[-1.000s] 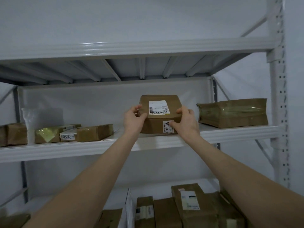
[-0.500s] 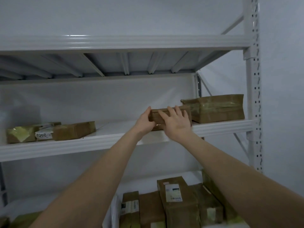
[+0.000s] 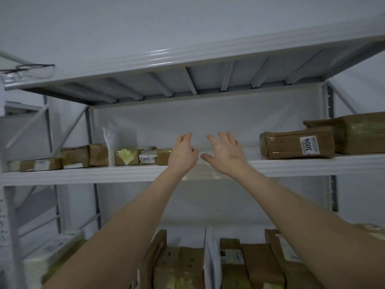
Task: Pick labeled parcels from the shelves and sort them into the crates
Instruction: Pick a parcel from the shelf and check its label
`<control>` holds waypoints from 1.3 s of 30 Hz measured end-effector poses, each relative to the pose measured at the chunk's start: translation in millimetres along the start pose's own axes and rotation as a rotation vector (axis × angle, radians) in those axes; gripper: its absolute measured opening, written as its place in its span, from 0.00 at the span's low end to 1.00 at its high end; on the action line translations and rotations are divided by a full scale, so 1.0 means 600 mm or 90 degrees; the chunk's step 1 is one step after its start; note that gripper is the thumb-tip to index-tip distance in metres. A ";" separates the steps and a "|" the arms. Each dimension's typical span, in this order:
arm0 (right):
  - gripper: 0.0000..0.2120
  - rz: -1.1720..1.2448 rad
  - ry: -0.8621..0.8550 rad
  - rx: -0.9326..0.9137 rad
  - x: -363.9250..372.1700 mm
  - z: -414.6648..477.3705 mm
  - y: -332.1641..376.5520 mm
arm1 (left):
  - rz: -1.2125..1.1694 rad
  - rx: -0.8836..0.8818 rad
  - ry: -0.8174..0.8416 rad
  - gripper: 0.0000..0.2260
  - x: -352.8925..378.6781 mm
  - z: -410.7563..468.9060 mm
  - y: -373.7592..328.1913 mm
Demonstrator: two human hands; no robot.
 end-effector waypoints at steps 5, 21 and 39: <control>0.36 0.054 0.060 0.014 0.070 0.062 0.112 | 0.026 -0.056 -0.056 0.23 -0.069 0.044 0.132; 0.13 0.352 -0.120 0.210 0.073 0.045 0.096 | -0.396 -0.106 -0.003 0.14 -0.056 0.074 0.175; 0.17 0.730 -0.148 0.384 0.030 -0.045 0.024 | -0.526 -0.081 0.124 0.25 -0.042 0.009 0.099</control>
Point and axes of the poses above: each hand's wrist, its own z-axis towards the middle knuckle, its own x-axis out of the palm, y = z × x, the point moved 7 cm from there along z, towards the middle knuckle, and after that the axes turned 3 degrees about -x, right-handed, at the moved point
